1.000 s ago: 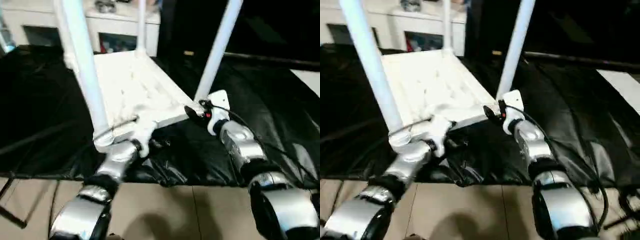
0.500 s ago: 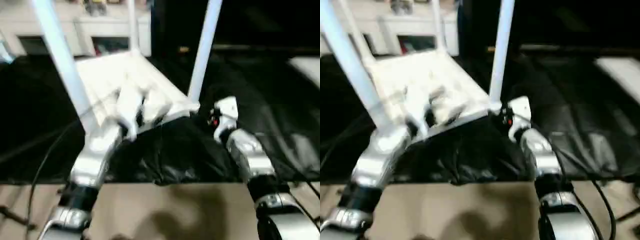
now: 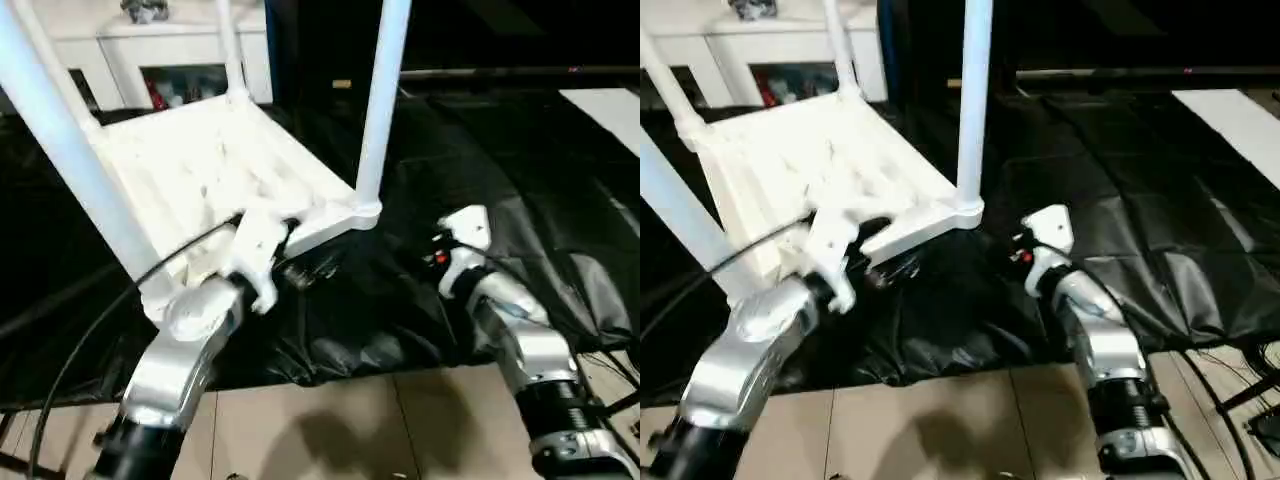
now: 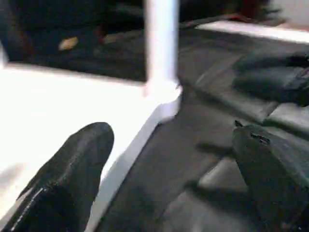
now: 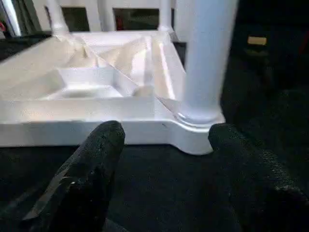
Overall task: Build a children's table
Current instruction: Rotate leg to tighten
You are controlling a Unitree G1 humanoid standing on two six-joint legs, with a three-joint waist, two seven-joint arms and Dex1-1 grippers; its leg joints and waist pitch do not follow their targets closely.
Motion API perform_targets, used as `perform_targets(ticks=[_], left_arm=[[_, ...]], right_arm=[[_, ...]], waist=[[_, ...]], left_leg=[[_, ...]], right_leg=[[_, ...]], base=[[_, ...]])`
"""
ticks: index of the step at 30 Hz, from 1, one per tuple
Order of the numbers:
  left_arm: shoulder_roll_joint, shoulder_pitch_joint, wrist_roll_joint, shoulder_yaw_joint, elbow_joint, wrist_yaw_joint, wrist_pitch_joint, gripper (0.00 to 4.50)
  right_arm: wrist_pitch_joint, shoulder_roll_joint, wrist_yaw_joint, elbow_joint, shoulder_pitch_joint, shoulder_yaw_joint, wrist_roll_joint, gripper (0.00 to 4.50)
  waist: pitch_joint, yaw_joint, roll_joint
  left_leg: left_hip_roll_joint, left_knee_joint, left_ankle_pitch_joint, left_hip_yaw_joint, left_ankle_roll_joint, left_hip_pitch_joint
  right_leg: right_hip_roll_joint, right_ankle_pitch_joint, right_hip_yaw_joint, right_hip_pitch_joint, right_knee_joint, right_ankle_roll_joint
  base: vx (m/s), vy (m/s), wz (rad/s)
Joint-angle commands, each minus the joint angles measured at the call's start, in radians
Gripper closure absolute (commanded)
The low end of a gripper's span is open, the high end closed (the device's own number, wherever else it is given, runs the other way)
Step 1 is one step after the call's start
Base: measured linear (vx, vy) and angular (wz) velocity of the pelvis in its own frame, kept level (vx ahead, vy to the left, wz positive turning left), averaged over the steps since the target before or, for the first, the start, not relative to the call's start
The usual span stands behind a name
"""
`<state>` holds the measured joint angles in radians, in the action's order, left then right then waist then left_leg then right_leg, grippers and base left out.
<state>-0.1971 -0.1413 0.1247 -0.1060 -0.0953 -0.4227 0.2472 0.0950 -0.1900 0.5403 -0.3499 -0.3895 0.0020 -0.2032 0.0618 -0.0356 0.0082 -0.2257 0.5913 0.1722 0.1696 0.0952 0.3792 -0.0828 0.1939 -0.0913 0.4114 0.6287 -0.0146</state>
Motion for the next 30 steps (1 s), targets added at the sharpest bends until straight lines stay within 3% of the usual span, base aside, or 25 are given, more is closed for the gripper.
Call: perform_targets(ticks=[1,3,4,5,6,8,9,10,11,12,13,14,15,16,17,18,19,21,22,23,24,25,26,28,30], left_arm=[[0.002,0.042,-0.014,0.020,-0.043,0.033,-0.031,0.05],[0.035,0.110,-0.014,0.063,-0.109,0.081,-0.034,0.05],[0.036,0.117,-0.015,0.069,-0.118,0.087,-0.026,0.05],[0.036,0.128,-0.038,0.075,-0.161,0.108,-0.017,0.05],[0.036,0.128,-0.038,0.075,-0.161,0.108,-0.017,0.05],[0.039,0.147,-0.073,0.095,-0.234,0.159,0.039,0.05],[0.031,0.150,-0.090,0.098,-0.243,0.180,0.059,0.05],[0.022,0.148,-0.099,0.101,-0.253,0.191,0.086,0.05],[0.022,0.148,-0.099,0.101,-0.253,0.191,0.086,0.05],[0.004,0.145,-0.075,0.106,-0.282,0.189,0.140,0.05],[0.001,0.144,-0.058,0.109,-0.304,0.180,0.164,0.05],[0.000,0.143,-0.047,0.111,-0.316,0.173,0.176,0.05],[-0.002,0.139,-0.055,0.112,-0.310,0.171,0.158,0.05],[-0.003,0.138,-0.064,0.111,-0.305,0.171,0.146,0.05],[-0.007,0.135,-0.083,0.109,-0.292,0.177,0.145,0.05],[-0.006,0.133,-0.083,0.109,-0.290,0.178,0.149,0.05],[-0.001,0.124,-0.077,0.112,-0.284,0.180,0.174,0.05],[0.010,0.095,-0.096,0.115,-0.260,0.216,0.217,0.05],[0.015,0.083,-0.099,0.116,-0.249,0.228,0.225,0.05],[0.019,0.076,-0.093,0.118,-0.242,0.235,0.233,0.05],[0.022,0.064,-0.088,0.122,-0.230,0.242,0.242,0.05],[0.019,0.048,-0.104,0.117,-0.216,0.256,0.241,0.05],[0.035,0.026,-0.068,0.136,-0.175,0.247,0.217,0.05],[0.041,0.014,-0.103,0.129,-0.142,0.282,0.209,0.05],[0.044,0.014,-0.155,0.114,-0.135,0.325,0.241,0.05]], right_arm=[[0.026,0.021,-0.012,0.019,0.012,0.012,-0.021,1.25],[0.016,0.057,-0.039,-0.013,0.017,0.029,0.000,1.25],[0.015,0.062,-0.044,-0.013,0.019,0.034,0.006,1.25],[0.034,0.068,-0.033,0.015,0.022,0.045,-0.003,1.25],[0.034,0.068,-0.033,0.015,0.022,0.045,-0.003,1.25],[0.038,0.092,-0.010,0.025,0.018,0.049,-0.035,1.25],[0.041,0.097,-0.008,0.025,0.017,0.054,-0.033,1.25],[0.041,0.099,-0.004,0.025,0.017,0.061,-0.027,1.25],[0.041,0.099,-0.004,0.025,0.017,0.061,-0.027,1.25],[0.054,0.106,0.002,0.039,0.021,0.067,-0.027,1.25],[0.053,0.103,0.010,0.043,0.024,0.071,-0.022,1.25],[0.049,0.100,0.014,0.042,0.025,0.074,-0.018,1.25],[0.038,0.094,0.017,0.031,0.027,0.077,-0.010,1.25],[0.035,0.090,0.010,0.027,0.029,0.076,-0.003,1.25],[0.035,0.084,-0.019,0.023,0.030,0.069,0.010,1.25],[0.038,0.083,-0.024,0.027,0.031,0.066,0.010,1.25],[0.050,0.079,-0.040,0.051,0.039,0.051,0.003,1.25],[0.064,0.069,-0.042,0.089,0.061,0.037,-0.012,1.25],[0.066,0.064,-0.041,0.098,0.070,0.034,-0.014,1.25],[0.066,0.061,-0.044,0.103,0.076,0.034,-0.011,1.25],[0.065,0.059,-0.050,0.100,0.078,0.034,-0.003,1.25],[0.061,0.055,-0.049,0.098,0.077,0.038,0.005,1.25],[0.061,0.061,-0.055,0.072,0.068,0.039,0.005,1.25],[0.054,0.060,-0.066,0.039,0.053,0.034,0.009,1.25],[0.053,0.062,-0.073,0.025,0.044,0.032,0.011,1.25]], waist=[[-0.074,-0.008,-0.010],[-0.071,-0.010,0.004],[-0.072,-0.009,0.000],[-0.069,-0.019,-0.011],[-0.068,-0.022,-0.008],[-0.063,-0.032,-0.026],[-0.061,-0.039,-0.020],[-0.058,-0.042,-0.024],[-0.057,-0.045,-0.021],[-0.056,-0.048,-0.032],[-0.058,-0.059,-0.021],[-0.059,-0.059,-0.016],[-0.059,-0.063,0.002],[-0.056,-0.059,-0.008],[-0.058,-0.053,0.003],[-0.062,-0.057,-0.005],[-0.062,-0.053,0.008],[-0.064,-0.050,-0.003],[-0.065,-0.053,0.005],[-0.064,-0.053,-0.004],[-0.063,-0.051,-0.005],[-0.065,-0.052,-0.013],[-0.065,-0.048,-0.031],[-0.065,-0.047,-0.021],[-0.067,-0.042,-0.038]], left_leg=[[-0.003,-0.056,0.140,0.009,-0.077,-0.002],[-0.008,-0.063,0.179,0.005,-0.054,-0.002],[-0.010,-0.063,0.196,0.007,-0.047,-0.006],[-0.010,-0.064,0.233,0.009,-0.041,-0.015],[-0.010,-0.065,0.242,0.009,-0.039,-0.016],[-0.011,-0.070,0.268,0.008,-0.036,-0.012],[-0.012,-0.072,0.281,0.007,-0.031,-0.016],[-0.011,-0.074,0.289,0.005,-0.022,-0.015],[-0.010,-0.076,0.296,0.004,-0.017,-0.015],[-0.008,-0.077,0.310,0.005,-0.007,-0.015],[-0.008,-0.080,0.320,0.000,0.005,-0.019],[-0.009,-0.080,0.321,0.000,0.011,-0.018],[-0.008,-0.081,0.326,-0.004,0.021,-0.020],[-0.008,-0.082,0.340,-0.001,0.022,-0.021],[-0.005,-0.081,0.362,-0.002,0.033,-0.022],[-0.003,-0.081,0.353,-0.005,0.030,-0.018],[-0.002,-0.081,0.350,-0.004,0.031,-0.018],[0.001,-0.079,0.334,-0.001,0.023,-0.016],[0.001,-0.077,0.327,0.000,0.020,-0.020],[0.001,-0.076,0.329,0.003,0.016,-0.022],[0.003,-0.078,0.320,0.000,0.014,-0.014],[0.004,-0.077,0.303,-0.001,0.010,-0.012],[0.004,-0.076,0.296,0.003,0.004,-0.012],[0.003,-0.076,0.278,0.001,0.002,-0.012],[0.001,-0.075,0.278,0.003,0.002,-0.012]], right_leg=[[-0.040,0.155,0.048,-0.058,-0.080,-0.177],[-0.042,0.164,0.046,-0.056,-0.084,-0.179],[-0.040,0.168,0.047,-0.054,-0.086,-0.179],[-0.040,0.193,0.050,-0.049,-0.091,-0.176],[-0.040,0.200,0.051,-0.047,-0.090,-0.174],[-0.043,0.256,0.051,-0.049,-0.093,-0.153],[-0.046,0.289,0.052,-0.044,-0.096,-0.139],[-0.044,0.313,0.052,-0.043,-0.095,-0.121],[-0.043,0.329,0.052,-0.042,-0.098,-0.112],[-0.044,0.360,0.052,-0.043,-0.102,-0.091],[-0.047,0.379,0.053,-0.041,-0.100,-0.080],[-0.046,0.366,0.054,-0.040,-0.100,-0.080],[-0.045,0.335,0.054,-0.039,-0.099,-0.087],[-0.041,0.328,0.054,-0.037,-0.106,-0.086],[-0.037,0.297,0.054,-0.039,-0.106,-0.093],[-0.037,0.282,0.054,-0.047,-0.098,-0.098],[-0.035,0.268,0.057,-0.045,-0.100,-0.104],[-0.032,0.265,0.062,-0.046,-0.098,-0.108],[-0.030,0.272,0.064,-0.044,-0.098,-0.101],[-0.031,0.277,0.065,-0.041,-0.102,-0.100],[-0.034,0.295,0.064,-0.047,-0.101,-0.098],[-0.035,0.313,0.063,-0.049,-0.100,-0.088],[-0.034,0.323,0.063,-0.047,-0.105,-0.080],[-0.038,0.343,0.064,-0.043,-0.107,-0.073],[-0.035,0.326,0.063,-0.044,-0.105,-0.071]], base=[[0.000,0.000,0.00],[0.000,0.000,0.00],[0.000,0.000,0.00],[0.000,0.000,0.00],[0.000,0.000,0.00],[0.000,0.000,0.00],[0.000,0.000,0.00],[0.000,0.000,0.00],[0.000,0.000,0.00],[0.000,0.000,0.00],[0.000,0.000,0.00],[0.000,0.000,0.00],[0.000,0.000,0.00],[0.000,0.000,0.00],[0.000,0.000,0.00],[0.000,0.000,0.00],[0.000,0.000,0.00],[0.000,0.000,0.00],[0.000,0.000,0.00],[0.000,0.000,0.00],[0.000,0.000,0.00],[0.000,0.000,0.00],[0.000,0.000,0.00],[0.000,0.000,0.00],[0.000,0.000,0.00]])
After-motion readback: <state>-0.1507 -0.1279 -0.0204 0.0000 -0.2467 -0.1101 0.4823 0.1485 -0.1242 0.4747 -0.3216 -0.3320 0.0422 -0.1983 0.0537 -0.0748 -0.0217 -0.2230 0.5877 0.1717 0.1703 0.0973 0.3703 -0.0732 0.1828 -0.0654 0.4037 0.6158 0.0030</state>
